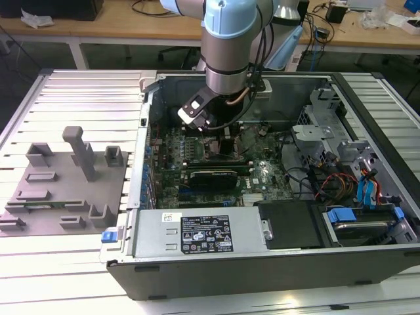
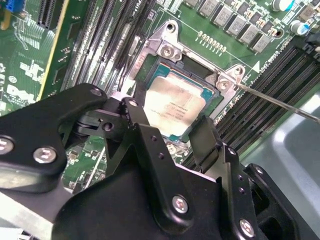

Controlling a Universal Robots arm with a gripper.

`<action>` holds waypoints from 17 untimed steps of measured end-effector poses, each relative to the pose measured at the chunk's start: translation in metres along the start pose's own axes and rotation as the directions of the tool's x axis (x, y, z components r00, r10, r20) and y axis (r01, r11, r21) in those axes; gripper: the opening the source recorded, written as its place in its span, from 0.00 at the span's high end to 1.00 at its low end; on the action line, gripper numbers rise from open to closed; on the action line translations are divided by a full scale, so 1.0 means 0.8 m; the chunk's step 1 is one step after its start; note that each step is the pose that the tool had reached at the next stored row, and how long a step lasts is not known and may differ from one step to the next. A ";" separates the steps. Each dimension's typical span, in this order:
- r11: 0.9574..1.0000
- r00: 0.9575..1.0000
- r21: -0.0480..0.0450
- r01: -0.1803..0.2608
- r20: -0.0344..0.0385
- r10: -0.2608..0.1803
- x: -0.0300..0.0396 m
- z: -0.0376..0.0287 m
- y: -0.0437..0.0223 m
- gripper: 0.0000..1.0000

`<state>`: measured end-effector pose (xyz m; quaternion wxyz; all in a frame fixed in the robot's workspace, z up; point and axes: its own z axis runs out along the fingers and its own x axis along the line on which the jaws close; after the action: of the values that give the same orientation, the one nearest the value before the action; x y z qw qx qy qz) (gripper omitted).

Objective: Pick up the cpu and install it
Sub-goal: 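Place the cpu into insertion slot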

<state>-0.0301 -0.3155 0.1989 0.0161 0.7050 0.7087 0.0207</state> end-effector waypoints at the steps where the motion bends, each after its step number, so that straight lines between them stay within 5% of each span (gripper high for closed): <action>1: 1.000 1.000 0.000 0.000 0.000 0.000 0.0000 0.0000 0.0000 0.38; 17: 1.000 1.000 0.000 0.000 0.000 0.000 0.0000 -0.0055 0.0004 0.38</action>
<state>-0.0300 -0.3156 0.2032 0.0161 0.7051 0.7087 0.0205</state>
